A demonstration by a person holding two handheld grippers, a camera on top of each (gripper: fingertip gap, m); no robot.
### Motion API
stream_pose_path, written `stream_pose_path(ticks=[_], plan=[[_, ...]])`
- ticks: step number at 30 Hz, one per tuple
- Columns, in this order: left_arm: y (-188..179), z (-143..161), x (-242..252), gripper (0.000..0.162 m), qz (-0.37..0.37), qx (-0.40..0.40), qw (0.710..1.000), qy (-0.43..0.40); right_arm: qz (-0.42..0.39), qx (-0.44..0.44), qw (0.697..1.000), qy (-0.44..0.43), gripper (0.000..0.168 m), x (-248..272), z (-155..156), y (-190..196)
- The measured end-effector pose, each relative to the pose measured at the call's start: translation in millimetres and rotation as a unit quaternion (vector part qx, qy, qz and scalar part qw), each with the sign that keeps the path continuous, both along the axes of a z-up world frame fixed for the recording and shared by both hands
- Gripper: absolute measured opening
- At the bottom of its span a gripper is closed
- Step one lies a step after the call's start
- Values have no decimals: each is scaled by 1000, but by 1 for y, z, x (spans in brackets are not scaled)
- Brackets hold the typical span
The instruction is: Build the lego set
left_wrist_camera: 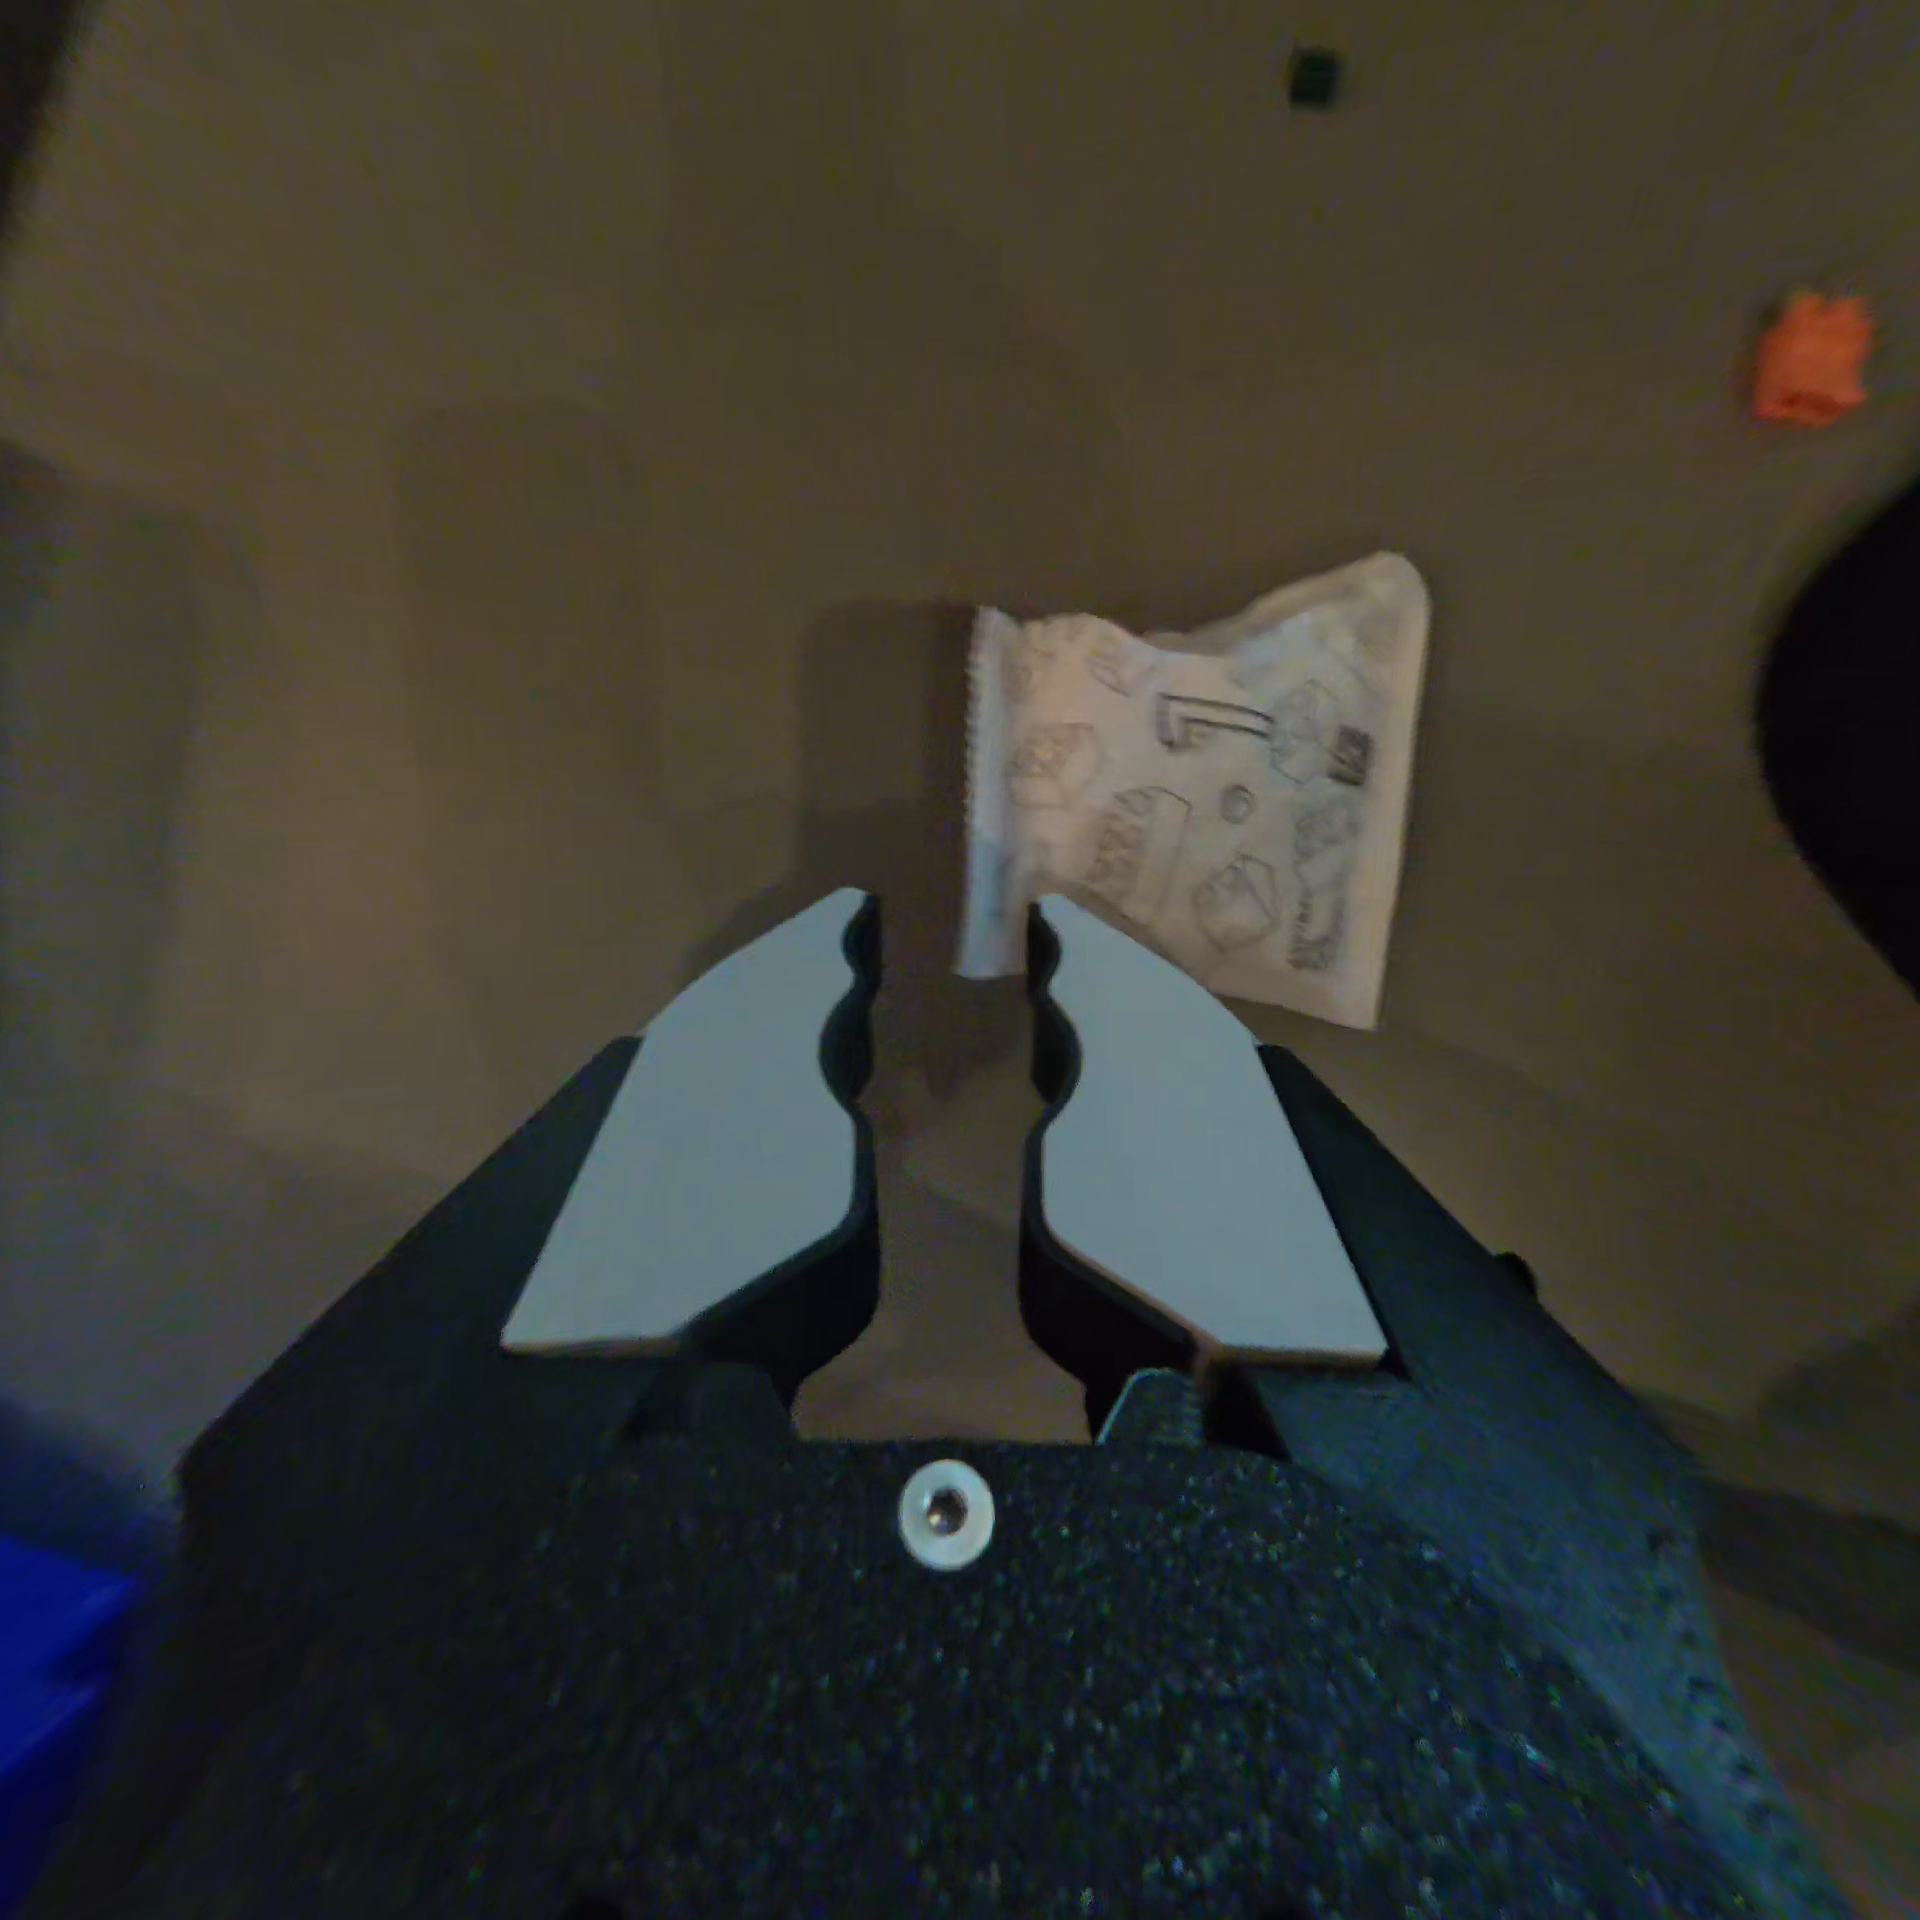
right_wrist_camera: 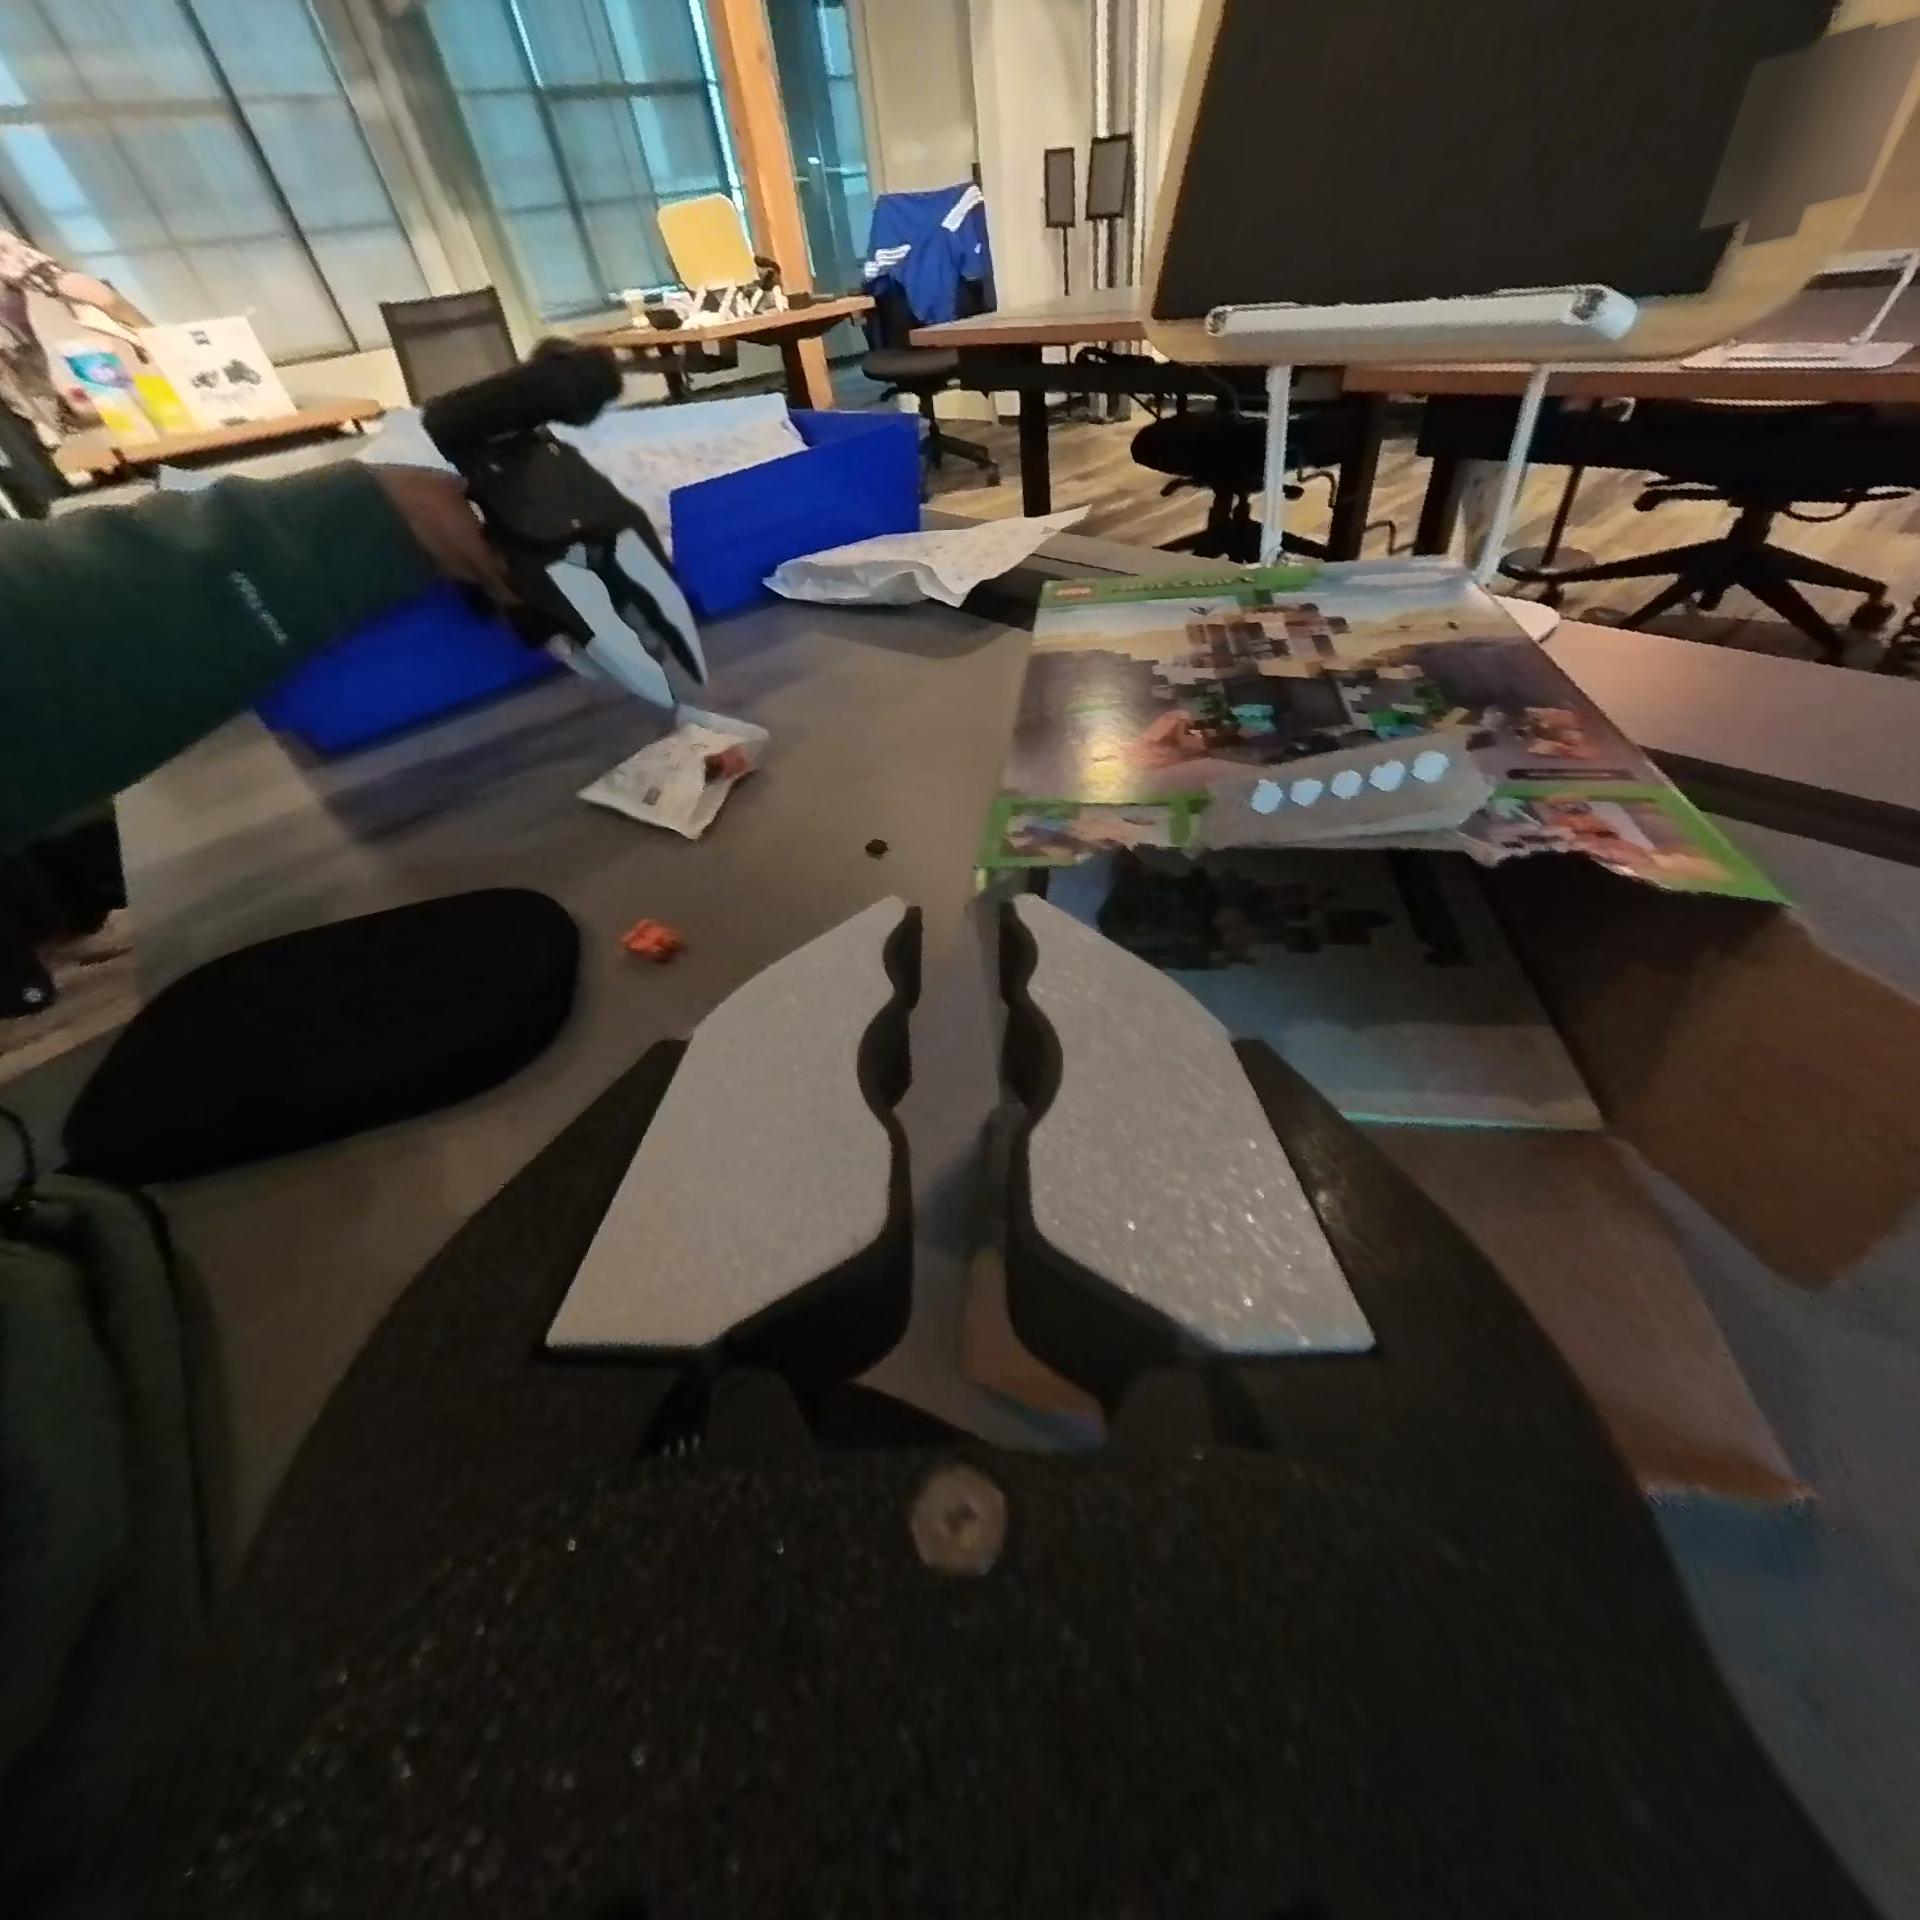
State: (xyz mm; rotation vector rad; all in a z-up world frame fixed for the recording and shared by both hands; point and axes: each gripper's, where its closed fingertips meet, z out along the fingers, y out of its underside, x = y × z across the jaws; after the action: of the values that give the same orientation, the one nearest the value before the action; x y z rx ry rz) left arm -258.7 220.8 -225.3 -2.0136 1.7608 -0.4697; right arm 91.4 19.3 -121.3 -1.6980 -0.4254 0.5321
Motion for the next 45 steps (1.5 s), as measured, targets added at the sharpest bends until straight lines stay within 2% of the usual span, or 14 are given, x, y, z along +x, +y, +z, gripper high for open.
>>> stream_pose_path(ticks=[1, 5, 8, 13, 17, 21, 27, 33, 36, 38, 41, 45], plan=[[3, 4, 2, 29, 5, 14, 1000, -6, -2, -1, 1000, 0, 14, 2, -1, 0], [2, 29, 14, 29, 20, 75, 996, -55, -9, -4, 1000, -9, 14, 10, -5, -1], [-13, 51, 34, 26, 40, 115, 986, -113, -6, -13, 999, -43, 14, 17, -15, -1], [-66, 74, 83, 17, 69, 172, 961, -206, 31, -51, 989, -132, 16, 23, -42, 1], [-112, 75, 120, 0, 83, 208, 944, -242, 108, -104, 962, -230, 21, 19, -73, -1], [-145, 69, 147, 0, 111, 206, 937, -258, 183, -136, 923, -309, 25, 17, -90, 4], [-162, 61, 161, 0, 182, 193, 920, -289, 279, -164, 868, -377, 33, 18, -114, 11], [-164, 49, 154, 0, 204, 178, 919, -287, 317, -168, 835, -417, 33, 14, -131, 9], [-164, 44, 153, 0, 206, 174, 920, -283, 320, -167, 840, -404, 30, 11, -131, 8], [-164, 43, 154, 0, 205, 175, 921, -281, 315, -163, 847, -397, 19, 12, -128, 10], [-164, 42, 155, 0, 203, 177, 922, -280, 310, -162, 852, -391, 13, 13, -128, 10], [-164, 45, 153, 0, 205, 174, 919, -288, 305, -144, 864, -374, 12, 7, -113, 1]])
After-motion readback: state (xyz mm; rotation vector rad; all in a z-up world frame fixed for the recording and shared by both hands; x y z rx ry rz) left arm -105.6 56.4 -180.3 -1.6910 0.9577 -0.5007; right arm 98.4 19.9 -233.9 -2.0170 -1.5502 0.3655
